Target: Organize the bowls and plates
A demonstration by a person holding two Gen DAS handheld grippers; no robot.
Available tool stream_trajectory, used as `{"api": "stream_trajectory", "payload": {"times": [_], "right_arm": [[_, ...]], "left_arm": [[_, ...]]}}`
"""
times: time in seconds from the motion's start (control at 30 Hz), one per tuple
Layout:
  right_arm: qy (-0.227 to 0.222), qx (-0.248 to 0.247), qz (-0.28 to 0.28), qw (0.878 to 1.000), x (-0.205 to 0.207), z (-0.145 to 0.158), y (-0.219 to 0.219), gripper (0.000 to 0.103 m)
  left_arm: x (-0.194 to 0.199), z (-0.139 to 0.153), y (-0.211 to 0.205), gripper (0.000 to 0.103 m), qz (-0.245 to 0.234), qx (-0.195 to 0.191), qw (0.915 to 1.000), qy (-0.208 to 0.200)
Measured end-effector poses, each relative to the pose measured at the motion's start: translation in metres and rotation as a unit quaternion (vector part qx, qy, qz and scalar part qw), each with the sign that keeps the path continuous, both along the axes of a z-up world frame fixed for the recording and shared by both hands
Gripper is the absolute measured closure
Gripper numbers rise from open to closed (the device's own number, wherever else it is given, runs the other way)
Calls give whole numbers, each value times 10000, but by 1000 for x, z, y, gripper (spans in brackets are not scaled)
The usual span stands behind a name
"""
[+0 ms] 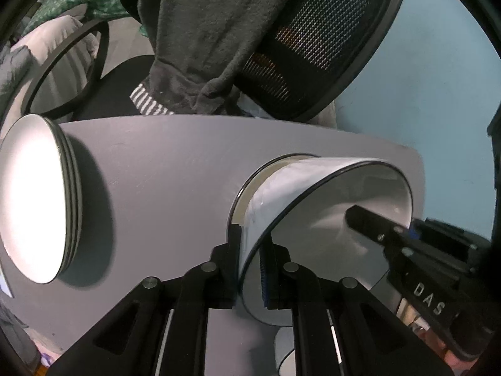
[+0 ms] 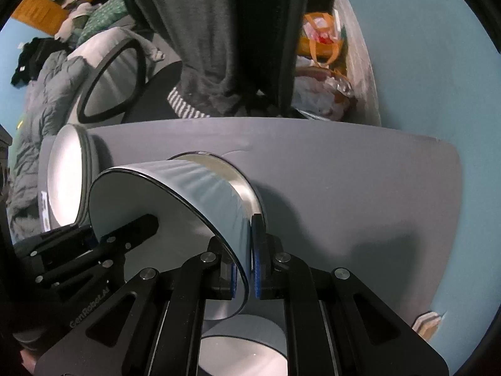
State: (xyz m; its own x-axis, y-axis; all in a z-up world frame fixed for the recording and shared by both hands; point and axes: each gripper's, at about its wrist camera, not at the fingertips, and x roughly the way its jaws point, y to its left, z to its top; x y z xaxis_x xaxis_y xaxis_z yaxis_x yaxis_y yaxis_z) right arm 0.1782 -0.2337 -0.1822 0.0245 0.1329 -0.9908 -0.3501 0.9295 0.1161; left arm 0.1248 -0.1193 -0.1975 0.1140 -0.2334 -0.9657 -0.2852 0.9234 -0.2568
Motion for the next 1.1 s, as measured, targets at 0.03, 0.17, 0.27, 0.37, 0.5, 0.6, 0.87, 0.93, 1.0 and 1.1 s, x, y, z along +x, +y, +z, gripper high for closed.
{"api": "stream_trajectory", "payload": {"times": [0.03, 0.17, 0.27, 0.37, 0.5, 0.6, 0.87, 0.93, 1.0, 1.1], "right_arm": [[-17, 3, -1, 10000, 1, 2, 0, 95], [-1, -62, 5, 10000, 5, 3, -1, 94], [168, -27, -88, 9998, 6, 1, -4, 94], [237, -136, -116, 9996, 5, 2, -6, 90], [313, -112, -93, 9994, 4, 3, -7, 90], [273, -137, -109, 9995, 4, 3, -9, 90], [243, -89, -82, 9996, 0, 0, -10, 89], [234, -73, -73, 9997, -2, -1, -10, 89], [204, -100, -73, 9997, -3, -1, -9, 89], [223, -12, -105, 9997, -4, -3, -9, 87]], "left_arm": [[3, -1, 0, 94, -48, 34, 10000, -2], [13, -12, -3, 94, -259, 128, 9994, 183], [15, -14, -6, 94, -396, 185, 9988, 210], [13, -15, -7, 94, -439, 267, 9983, 284], [11, -11, -8, 93, -427, 274, 9982, 317], [12, -10, -10, 93, -461, 307, 9978, 357], [16, -3, -16, 81, -681, 358, 9962, 420], [18, -1, -20, 74, -795, 367, 9952, 434], [18, 1, -22, 58, -840, 382, 9949, 410], [16, 6, -24, 53, -919, 686, 9928, 342]]}}
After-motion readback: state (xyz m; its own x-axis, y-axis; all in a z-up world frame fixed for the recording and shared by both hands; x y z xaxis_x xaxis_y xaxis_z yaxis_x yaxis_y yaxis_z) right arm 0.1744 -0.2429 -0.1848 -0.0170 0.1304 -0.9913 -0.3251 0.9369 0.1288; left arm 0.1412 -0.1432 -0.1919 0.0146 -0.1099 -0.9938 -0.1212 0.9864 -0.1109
